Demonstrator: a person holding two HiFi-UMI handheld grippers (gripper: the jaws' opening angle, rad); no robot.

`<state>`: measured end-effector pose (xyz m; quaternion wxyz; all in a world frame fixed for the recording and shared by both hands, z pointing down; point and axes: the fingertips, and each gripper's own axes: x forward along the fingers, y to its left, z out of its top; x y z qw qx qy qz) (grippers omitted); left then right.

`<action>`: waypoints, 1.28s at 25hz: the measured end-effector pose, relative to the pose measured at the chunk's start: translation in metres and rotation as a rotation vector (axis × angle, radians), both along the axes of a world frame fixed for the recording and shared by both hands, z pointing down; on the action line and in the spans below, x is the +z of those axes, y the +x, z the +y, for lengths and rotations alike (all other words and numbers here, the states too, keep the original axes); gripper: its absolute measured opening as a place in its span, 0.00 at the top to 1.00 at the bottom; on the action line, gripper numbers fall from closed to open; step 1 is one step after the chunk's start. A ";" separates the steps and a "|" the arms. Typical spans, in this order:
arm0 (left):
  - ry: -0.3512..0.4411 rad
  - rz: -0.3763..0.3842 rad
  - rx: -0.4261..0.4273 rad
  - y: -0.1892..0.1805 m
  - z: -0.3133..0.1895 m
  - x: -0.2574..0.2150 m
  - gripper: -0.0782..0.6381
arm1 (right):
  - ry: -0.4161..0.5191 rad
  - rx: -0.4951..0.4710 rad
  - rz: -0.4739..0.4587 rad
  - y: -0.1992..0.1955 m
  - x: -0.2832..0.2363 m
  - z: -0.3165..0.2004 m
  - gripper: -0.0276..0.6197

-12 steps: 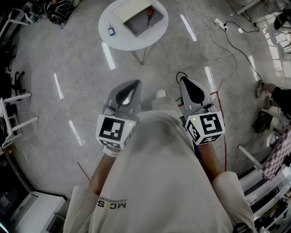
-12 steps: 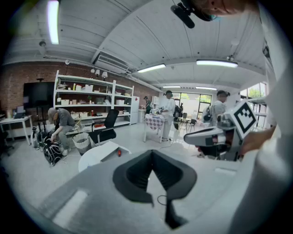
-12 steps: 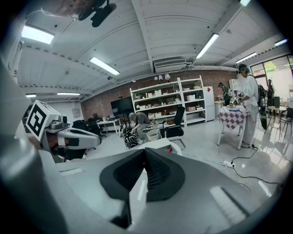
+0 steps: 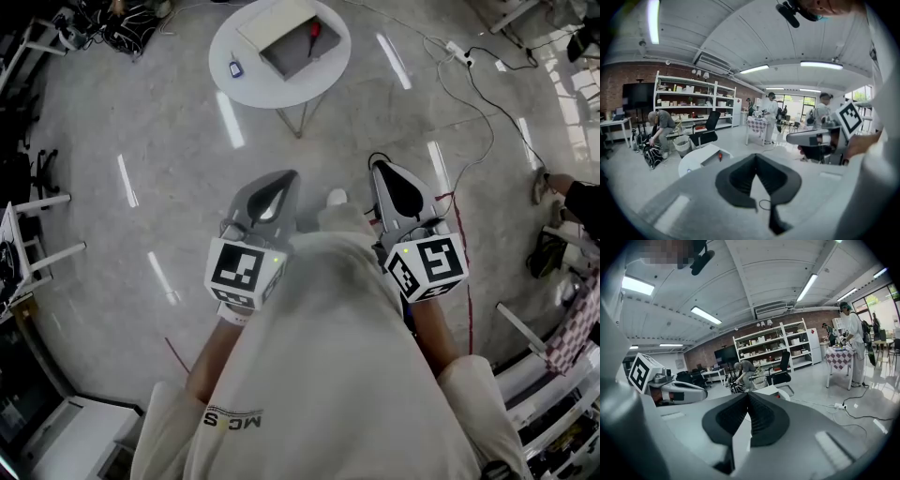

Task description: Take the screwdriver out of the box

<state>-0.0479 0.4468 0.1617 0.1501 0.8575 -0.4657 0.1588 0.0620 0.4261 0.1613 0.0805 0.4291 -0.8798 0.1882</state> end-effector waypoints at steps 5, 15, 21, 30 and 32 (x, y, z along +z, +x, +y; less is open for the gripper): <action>0.010 -0.009 -0.003 0.020 -0.020 -0.005 0.89 | 0.011 -0.016 -0.006 0.022 -0.002 -0.018 0.96; -0.049 -0.013 0.002 0.039 -0.059 0.010 0.89 | 0.004 0.010 -0.010 0.049 0.010 -0.068 0.96; -0.081 -0.012 0.018 0.041 -0.119 0.024 0.89 | -0.051 0.032 -0.019 0.052 0.021 -0.117 0.96; -0.108 0.015 0.040 0.017 -0.273 0.037 0.89 | -0.074 -0.015 0.064 0.024 0.041 -0.256 0.96; -0.121 0.022 0.043 0.006 -0.309 0.041 0.89 | -0.075 -0.046 0.070 0.008 0.041 -0.289 0.96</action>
